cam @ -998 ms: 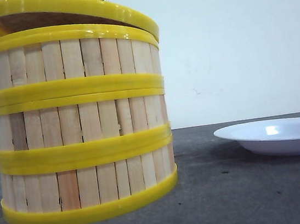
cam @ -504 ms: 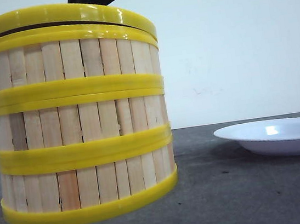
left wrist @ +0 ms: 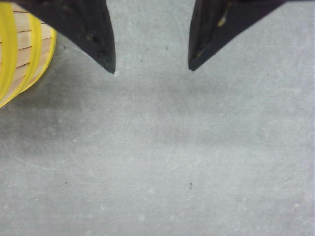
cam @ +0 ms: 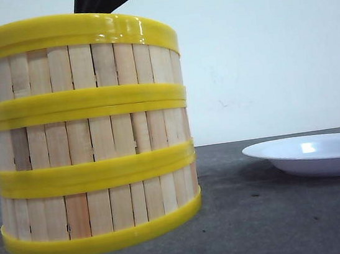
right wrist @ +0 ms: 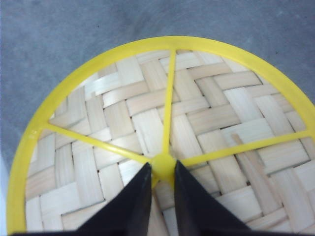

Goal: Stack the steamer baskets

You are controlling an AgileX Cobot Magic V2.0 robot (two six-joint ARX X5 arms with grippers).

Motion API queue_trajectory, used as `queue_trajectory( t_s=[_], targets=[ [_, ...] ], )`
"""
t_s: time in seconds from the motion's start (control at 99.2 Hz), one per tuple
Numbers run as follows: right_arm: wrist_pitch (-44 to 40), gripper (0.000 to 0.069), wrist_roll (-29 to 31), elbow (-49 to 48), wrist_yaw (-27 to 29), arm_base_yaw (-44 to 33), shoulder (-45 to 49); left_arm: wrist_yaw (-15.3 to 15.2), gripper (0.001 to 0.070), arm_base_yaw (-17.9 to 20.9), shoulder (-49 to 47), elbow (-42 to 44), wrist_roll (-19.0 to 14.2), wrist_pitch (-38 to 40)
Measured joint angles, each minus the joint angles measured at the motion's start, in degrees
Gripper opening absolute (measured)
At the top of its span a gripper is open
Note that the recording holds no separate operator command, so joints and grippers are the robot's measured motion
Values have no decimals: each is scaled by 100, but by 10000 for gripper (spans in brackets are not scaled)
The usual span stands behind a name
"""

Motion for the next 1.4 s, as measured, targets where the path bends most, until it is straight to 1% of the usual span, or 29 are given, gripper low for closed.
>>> queue_trajectory(
  t_s=[0.071,0.111,0.151,0.232,0.272,0.323,0.373,0.464,0.565,0.625,0.696,0.776,0.968,1.059,1.2,1.301,1.402],
  targets=[
    [-4,54,-9,0,0,0,-2,0,269,0,0,0,0,0],
    [-2,77,-11,0,-2,0,0,0,269,0,0,0,0,0],
    [-7,129,-11,0,-33,0,-2,0,269,0,2,0,0,0],
    [-15,274,-11,0,-42,26,0,0,269,0,0,0,0,0],
    [11,331,-11,0,-46,37,0,0,269,0,0,0,0,0],
    [44,373,-11,0,-44,37,-4,0,269,0,0,0,0,0],
    [57,393,-11,0,-42,11,-24,0,269,0,0,0,0,0],
    [44,405,-11,-2,7,-83,-173,0,269,0,2,0,0,0],
    [-107,409,-11,-2,358,-297,-553,55,269,0,0,0,0,-2],
    [-315,409,-11,-2,579,-476,-828,232,269,0,0,0,0,-4],
    [-575,409,-11,-11,837,-699,-1128,518,269,-11,0,0,0,-4],
    [-612,409,-11,-275,1139,-1014,-1497,752,269,-70,-13,0,0,-4],
    [-315,409,0,-1696,1141,-1886,-2522,774,269,-280,-249,-59,-2,15],
    [-140,409,68,-2452,1128,-2367,-3136,774,269,-389,-525,-256,-22,111],
    [-109,409,229,-3543,1104,-3145,-4048,778,269,-516,-1038,-699,-72,114],
    [-107,409,409,-4304,835,-3602,-4625,778,269,-518,-1338,-957,-118,92],
    [-105,409,592,-4994,658,-3845,-5163,778,269,-518,-1478,-1069,-149,79]
  ],
)
